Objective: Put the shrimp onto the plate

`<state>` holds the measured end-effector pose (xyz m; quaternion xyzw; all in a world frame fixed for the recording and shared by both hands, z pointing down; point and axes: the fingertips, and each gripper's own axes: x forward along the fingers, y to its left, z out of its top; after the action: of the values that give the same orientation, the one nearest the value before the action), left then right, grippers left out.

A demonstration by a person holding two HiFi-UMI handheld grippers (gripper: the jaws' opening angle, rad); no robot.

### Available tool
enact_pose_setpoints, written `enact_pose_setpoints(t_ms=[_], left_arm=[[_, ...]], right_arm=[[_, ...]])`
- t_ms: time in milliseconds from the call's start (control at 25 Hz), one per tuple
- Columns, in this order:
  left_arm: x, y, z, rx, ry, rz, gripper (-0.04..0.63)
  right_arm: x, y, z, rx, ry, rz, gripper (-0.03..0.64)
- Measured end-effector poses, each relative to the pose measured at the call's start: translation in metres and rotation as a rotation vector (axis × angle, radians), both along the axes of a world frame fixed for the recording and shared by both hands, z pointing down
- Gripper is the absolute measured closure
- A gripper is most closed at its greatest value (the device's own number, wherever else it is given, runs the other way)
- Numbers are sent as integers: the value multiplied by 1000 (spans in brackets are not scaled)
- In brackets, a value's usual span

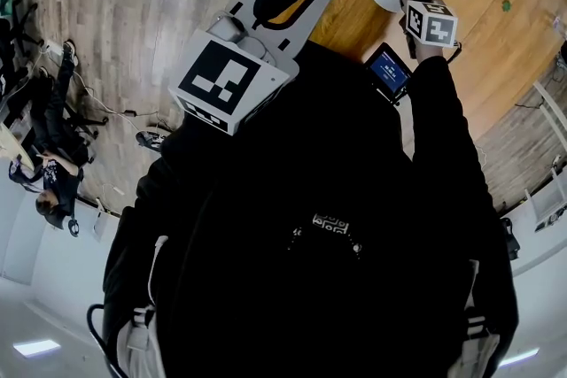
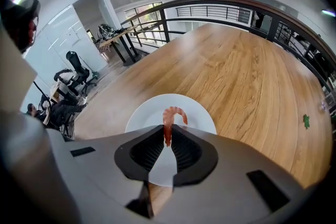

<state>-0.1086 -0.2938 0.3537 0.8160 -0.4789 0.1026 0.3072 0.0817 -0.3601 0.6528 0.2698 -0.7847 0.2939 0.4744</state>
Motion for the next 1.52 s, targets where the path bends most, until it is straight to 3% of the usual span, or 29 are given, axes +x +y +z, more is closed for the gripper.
enact_pose_setpoints(t_ms=[440,800,1160,1360,1520], left_arm=[[-3,6,-2,5,0,-21,591],[-8,20,-4,16,-9,-12,591],[19,24,-19,58,2,83,591],[51,41,-28,67,25,165,591],[84,32,-40,123,24,241,591]], right_arm=[[3,9,14,-20,98,-45,555],[-3,13,8,6,79,-36,522],[19,8,-31,91,-14,82,522],[48,29,-89,128,-153,230,570],[69,41,-140,179,-256,263,584]])
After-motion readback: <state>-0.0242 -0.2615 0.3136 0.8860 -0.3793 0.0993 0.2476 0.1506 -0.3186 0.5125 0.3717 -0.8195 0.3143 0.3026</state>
